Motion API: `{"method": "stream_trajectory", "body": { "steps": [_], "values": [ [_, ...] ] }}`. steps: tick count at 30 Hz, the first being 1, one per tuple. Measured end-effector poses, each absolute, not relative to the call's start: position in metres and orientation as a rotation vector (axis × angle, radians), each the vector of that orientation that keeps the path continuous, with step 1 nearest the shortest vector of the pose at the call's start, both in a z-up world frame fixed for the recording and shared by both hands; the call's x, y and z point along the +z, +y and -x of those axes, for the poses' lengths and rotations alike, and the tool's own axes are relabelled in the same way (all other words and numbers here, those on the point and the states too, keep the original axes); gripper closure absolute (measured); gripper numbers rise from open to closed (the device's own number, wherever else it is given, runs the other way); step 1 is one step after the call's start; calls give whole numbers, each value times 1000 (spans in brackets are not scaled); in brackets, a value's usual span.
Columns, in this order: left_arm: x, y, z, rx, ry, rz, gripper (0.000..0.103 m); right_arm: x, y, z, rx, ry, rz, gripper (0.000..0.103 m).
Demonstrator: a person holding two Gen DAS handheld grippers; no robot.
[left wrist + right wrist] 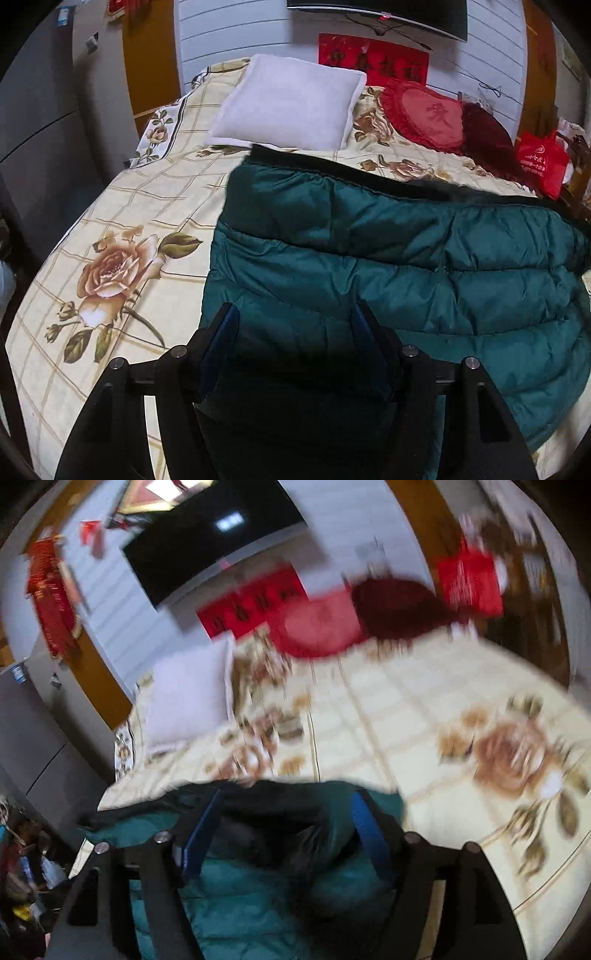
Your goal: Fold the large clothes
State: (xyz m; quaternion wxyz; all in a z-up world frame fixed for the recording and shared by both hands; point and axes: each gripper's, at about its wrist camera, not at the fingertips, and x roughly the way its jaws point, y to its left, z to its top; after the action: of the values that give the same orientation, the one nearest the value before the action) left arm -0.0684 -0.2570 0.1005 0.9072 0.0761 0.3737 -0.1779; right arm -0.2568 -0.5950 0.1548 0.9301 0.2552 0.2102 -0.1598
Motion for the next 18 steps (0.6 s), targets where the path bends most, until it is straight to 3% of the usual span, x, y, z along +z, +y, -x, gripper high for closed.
{"method": "stream_trajectory", "body": {
  "steps": [9, 18],
  "values": [
    [92, -261, 63, -362, 769, -159, 34, 110, -494, 161, -72, 720, -238, 26],
    [82, -264, 42, -380, 790, -138, 32, 56, -514, 86, -203, 835, -230, 26]
  ]
}}
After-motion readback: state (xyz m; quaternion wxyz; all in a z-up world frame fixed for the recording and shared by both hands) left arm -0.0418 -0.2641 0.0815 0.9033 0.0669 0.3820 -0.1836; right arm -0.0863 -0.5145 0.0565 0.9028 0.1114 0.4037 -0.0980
